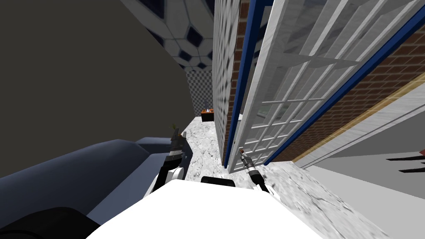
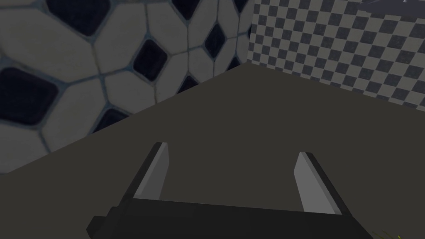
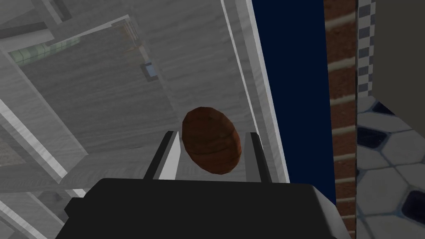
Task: Pull the door open
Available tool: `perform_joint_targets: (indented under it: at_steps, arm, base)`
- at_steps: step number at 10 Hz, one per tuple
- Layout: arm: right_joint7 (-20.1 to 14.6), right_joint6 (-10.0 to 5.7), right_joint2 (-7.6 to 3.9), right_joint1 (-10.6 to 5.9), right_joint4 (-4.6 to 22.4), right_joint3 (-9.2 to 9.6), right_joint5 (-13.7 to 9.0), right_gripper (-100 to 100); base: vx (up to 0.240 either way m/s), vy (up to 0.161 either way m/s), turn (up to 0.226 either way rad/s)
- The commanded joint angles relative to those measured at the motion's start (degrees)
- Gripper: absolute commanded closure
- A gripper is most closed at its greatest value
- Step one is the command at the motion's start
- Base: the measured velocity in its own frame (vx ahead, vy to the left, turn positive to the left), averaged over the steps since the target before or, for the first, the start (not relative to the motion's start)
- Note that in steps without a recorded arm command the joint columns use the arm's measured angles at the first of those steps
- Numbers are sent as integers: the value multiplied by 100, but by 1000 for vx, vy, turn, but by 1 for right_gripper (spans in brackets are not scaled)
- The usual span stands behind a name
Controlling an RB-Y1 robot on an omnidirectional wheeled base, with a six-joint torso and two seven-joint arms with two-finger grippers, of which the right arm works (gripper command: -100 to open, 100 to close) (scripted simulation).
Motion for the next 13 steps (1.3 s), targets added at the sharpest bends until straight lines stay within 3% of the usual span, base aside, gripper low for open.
perform_joint_targets:
  at_steps: [1,11,13]
  arm:
    - [-255,46,-57,75,-2,-20,-88,100]
    - [-1590,56,-182,143,18,71,-560,100]
    - [-1958,59,-219,158,22,113,-738,100]
  base:
    - [-37,0,40]
    - [-45,-6,61]
    - [-51,-10,105]
